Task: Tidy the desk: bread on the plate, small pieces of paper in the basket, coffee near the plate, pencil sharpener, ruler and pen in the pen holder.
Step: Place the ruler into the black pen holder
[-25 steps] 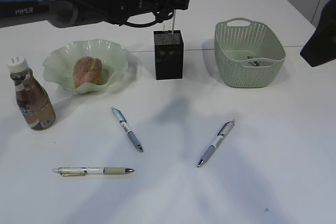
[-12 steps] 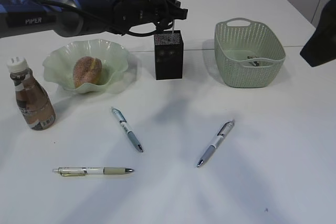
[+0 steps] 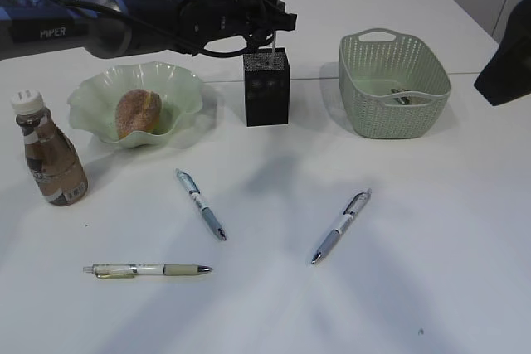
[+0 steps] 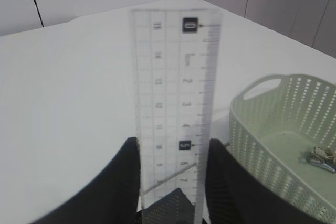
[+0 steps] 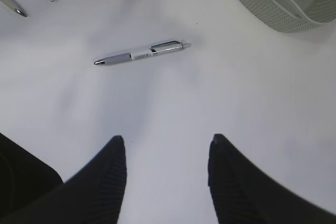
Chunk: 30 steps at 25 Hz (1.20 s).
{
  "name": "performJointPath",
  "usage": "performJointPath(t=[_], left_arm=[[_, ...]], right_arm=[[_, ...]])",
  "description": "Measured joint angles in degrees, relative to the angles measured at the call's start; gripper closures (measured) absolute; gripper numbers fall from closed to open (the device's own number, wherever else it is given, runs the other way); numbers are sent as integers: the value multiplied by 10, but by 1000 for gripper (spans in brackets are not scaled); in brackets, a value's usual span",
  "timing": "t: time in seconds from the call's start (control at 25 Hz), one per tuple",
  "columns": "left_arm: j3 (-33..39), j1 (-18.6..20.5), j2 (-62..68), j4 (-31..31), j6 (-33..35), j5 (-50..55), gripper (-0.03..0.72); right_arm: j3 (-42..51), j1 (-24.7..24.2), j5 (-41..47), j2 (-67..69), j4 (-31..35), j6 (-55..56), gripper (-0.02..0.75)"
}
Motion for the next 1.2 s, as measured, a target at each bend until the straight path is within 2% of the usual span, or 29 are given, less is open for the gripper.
performJointPath(t=[0.96,1.08,1.2], left_arm=[[0,0,19,0,0,12,442],[0,0,19,0,0,12,423],[0,0,19,0,0,12,358]], right_arm=[[0,0,0,0,0,0,332],[0,0,0,0,0,0,332],[0,0,0,0,0,0,332]])
